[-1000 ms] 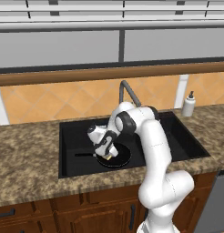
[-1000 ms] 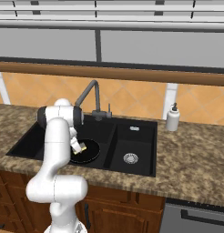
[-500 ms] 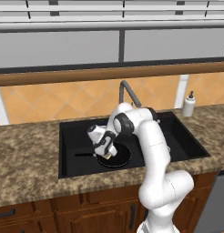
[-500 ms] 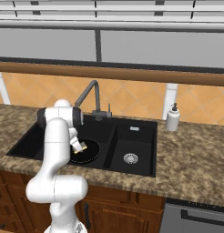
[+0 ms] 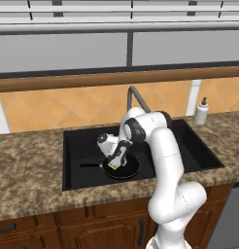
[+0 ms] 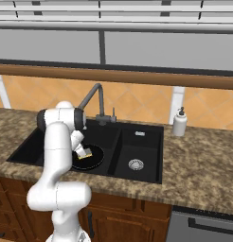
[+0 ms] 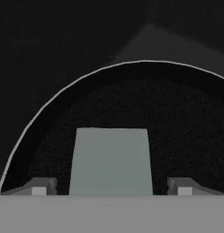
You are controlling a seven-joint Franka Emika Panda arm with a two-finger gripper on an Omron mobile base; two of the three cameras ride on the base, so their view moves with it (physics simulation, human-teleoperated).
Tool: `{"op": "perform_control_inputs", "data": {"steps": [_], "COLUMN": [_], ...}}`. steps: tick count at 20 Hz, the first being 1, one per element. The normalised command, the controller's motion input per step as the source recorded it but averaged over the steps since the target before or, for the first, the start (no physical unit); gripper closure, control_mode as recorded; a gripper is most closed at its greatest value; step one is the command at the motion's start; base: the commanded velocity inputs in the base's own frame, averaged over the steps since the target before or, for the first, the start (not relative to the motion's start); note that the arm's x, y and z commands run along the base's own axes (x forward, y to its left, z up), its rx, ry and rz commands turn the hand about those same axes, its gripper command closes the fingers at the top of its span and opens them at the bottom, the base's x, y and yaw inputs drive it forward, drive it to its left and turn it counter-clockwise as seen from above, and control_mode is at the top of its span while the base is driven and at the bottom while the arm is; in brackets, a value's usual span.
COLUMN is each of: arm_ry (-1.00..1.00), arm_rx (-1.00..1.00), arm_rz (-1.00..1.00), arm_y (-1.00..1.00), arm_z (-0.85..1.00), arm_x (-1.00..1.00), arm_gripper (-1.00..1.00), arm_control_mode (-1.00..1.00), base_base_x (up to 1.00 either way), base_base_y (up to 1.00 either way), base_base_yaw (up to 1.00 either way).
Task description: Pick the pan and sponge and place them into the sink. Then turn on the water.
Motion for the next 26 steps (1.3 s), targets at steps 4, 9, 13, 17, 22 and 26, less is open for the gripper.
{"op": "perform_control_inputs", "data": {"steps": [4,9,13,17,22,26], "arm_ry": [-0.17,-0.09,0.00,-0.10,-0.12,-0.18], "arm_rx": [0.01,0.00,0.00,-0.01,-0.03,-0.04], "arm_rz": [0.00,0.00,0.00,-0.09,-0.16,-0.16], "arm_y": [0.00,0.00,0.23,0.58,0.70,0.52], "arm_z": [0.58,0.98,0.88,0.55,0.48,0.68], "arm_x": [-0.09,-0.17,-0.35,-0.57,-0.53,-0.46], "arm_gripper": [-1.00,-1.00,-1.00,-1.00,-1.00,-1.00], "arm_control_mode": [-1.00,-1.00,-1.00,-1.00,-1.00,-1.00], "base_base_x": [0.00,0.00,0.00,0.00,0.00,0.00], "base_base_y": [0.00,0.00,0.00,0.00,0.00,0.00], "base_base_yaw": [0.00,0.00,0.00,0.00,0.00,0.00]}}
